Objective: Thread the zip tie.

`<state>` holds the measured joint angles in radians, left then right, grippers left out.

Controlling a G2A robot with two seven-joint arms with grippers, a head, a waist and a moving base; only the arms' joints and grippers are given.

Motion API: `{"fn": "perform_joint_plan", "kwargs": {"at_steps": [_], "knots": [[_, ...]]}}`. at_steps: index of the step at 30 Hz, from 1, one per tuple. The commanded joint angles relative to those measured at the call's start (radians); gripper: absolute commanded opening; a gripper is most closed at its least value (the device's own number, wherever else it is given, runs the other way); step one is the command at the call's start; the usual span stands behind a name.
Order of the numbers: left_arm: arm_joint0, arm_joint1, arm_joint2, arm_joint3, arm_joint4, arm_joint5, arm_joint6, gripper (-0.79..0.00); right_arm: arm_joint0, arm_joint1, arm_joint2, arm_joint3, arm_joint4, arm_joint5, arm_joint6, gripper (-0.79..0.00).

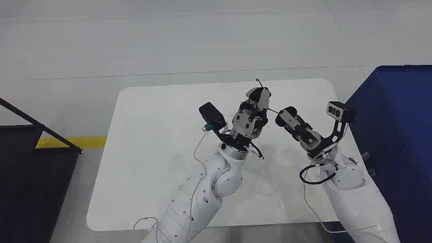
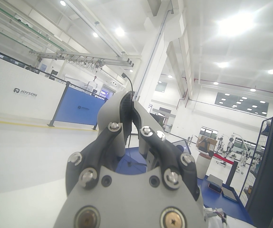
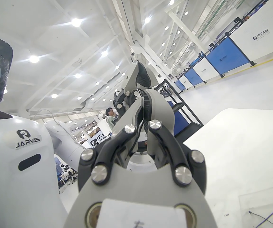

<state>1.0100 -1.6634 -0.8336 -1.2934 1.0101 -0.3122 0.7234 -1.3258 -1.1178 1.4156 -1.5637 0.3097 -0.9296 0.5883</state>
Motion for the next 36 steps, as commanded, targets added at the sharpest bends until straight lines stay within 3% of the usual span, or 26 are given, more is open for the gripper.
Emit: {"fn": "perform_joint_plan", "kwargs": {"at_steps": [1,36], "knots": [[0.002,-0.002,-0.001,0.0,0.002,0.001,-0.001,-0.785,-0.002,0.001,0.002,-0.001,0.002,0.001,0.0,-0.785],[0.024,-0.021,-0.037,0.005,0.034,-0.016,0.002,-0.785,-0.002,0.001,0.002,-0.001,0.002,0.001,0.0,-0.785]]}}
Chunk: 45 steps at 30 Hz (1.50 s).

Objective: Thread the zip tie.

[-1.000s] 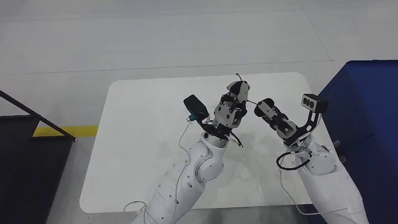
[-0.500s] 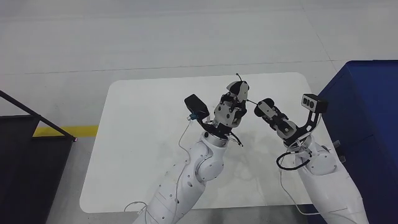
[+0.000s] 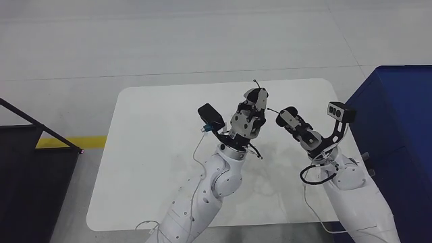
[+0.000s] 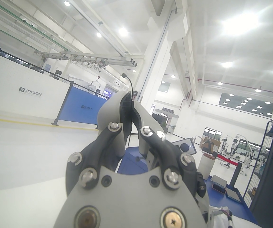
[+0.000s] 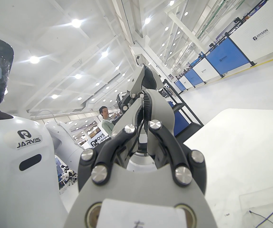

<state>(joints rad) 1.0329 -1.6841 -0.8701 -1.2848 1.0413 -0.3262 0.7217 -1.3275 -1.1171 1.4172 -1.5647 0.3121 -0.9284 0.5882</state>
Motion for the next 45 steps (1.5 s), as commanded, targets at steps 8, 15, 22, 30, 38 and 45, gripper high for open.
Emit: {"fn": "perform_joint_plan", "kwargs": {"at_steps": [8,15,22,30,38,45], "knots": [[0.009,-0.003,-0.005,-0.016,0.014,-0.016,0.021,-0.785,0.0,0.0,0.0,0.0,0.0,0.0,0.0,-0.785],[0.004,-0.007,-0.003,-0.004,0.016,-0.026,0.008,-0.785,0.0,0.0,0.0,0.0,0.0,0.0,0.0,-0.785],[-0.002,-0.012,-0.006,0.007,0.016,-0.026,0.004,-0.785,0.0,0.0,0.0,0.0,0.0,0.0,0.0,-0.785],[0.002,-0.014,-0.008,0.019,0.016,-0.029,-0.038,-0.785,0.0,0.0,0.0,0.0,0.0,0.0,0.0,-0.785],[0.006,-0.019,-0.014,0.014,-0.018,-0.03,-0.056,-0.785,-0.008,-0.001,0.003,-0.024,-0.02,0.021,-0.029,-0.785],[0.006,-0.024,-0.016,0.017,-0.03,-0.03,-0.053,-0.785,-0.011,-0.003,0.004,-0.026,-0.035,0.011,-0.058,-0.785]]}}
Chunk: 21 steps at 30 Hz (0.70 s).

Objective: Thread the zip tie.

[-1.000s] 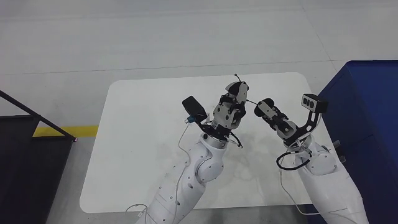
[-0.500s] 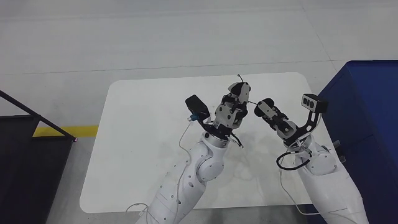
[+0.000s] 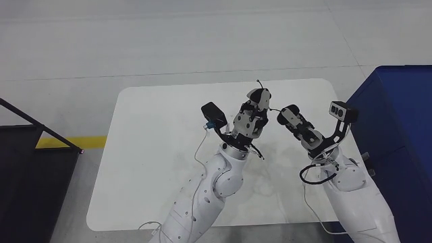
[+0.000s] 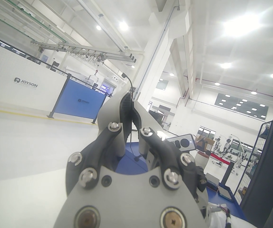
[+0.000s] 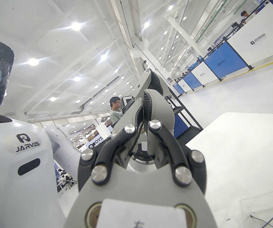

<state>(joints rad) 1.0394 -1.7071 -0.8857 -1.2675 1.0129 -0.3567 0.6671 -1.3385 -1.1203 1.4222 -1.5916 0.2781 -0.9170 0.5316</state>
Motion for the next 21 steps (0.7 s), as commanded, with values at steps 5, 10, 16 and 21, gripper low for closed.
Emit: {"fn": "perform_joint_plan", "kwargs": {"at_steps": [5,10,16,21], "knots": [[-0.001,-0.002,-0.001,-0.001,0.0,0.007,0.009,-0.785,0.001,0.0,-0.003,0.001,-0.003,0.007,0.003,-0.785],[0.011,-0.003,-0.004,-0.019,-0.032,0.004,-0.012,-0.785,0.0,0.0,-0.002,-0.003,-0.008,0.016,-0.002,-0.785],[0.04,0.0,-0.022,-0.06,-0.065,0.012,-0.06,-0.785,-0.009,-0.002,0.006,-0.026,-0.059,0.015,-0.041,-0.785],[0.055,-0.005,-0.023,-0.065,-0.129,-0.003,-0.068,-0.785,-0.007,-0.006,0.003,-0.028,-0.102,-0.013,-0.072,-0.785]]}}
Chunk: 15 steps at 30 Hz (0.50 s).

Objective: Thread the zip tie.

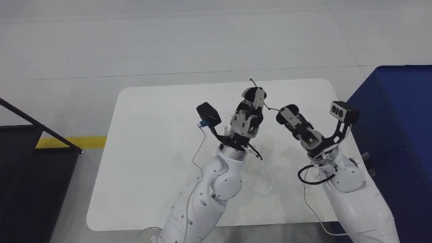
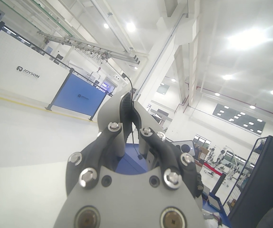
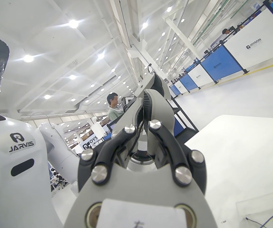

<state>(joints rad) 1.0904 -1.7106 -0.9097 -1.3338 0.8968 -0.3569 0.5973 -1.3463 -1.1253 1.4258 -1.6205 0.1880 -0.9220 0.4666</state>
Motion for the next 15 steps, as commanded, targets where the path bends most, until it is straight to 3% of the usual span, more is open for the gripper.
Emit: {"fn": "perform_joint_plan", "kwargs": {"at_steps": [1,15], "knots": [[0.006,-0.002,0.003,0.003,-0.023,-0.006,0.0,-0.785,0.001,-0.002,-0.002,0.002,-0.019,-0.012,-0.014,-0.785],[0.02,-0.009,0.0,0.003,-0.033,-0.04,0.047,-0.785,0.019,-0.02,-0.009,0.011,-0.177,-0.084,-0.155,-0.785]]}}
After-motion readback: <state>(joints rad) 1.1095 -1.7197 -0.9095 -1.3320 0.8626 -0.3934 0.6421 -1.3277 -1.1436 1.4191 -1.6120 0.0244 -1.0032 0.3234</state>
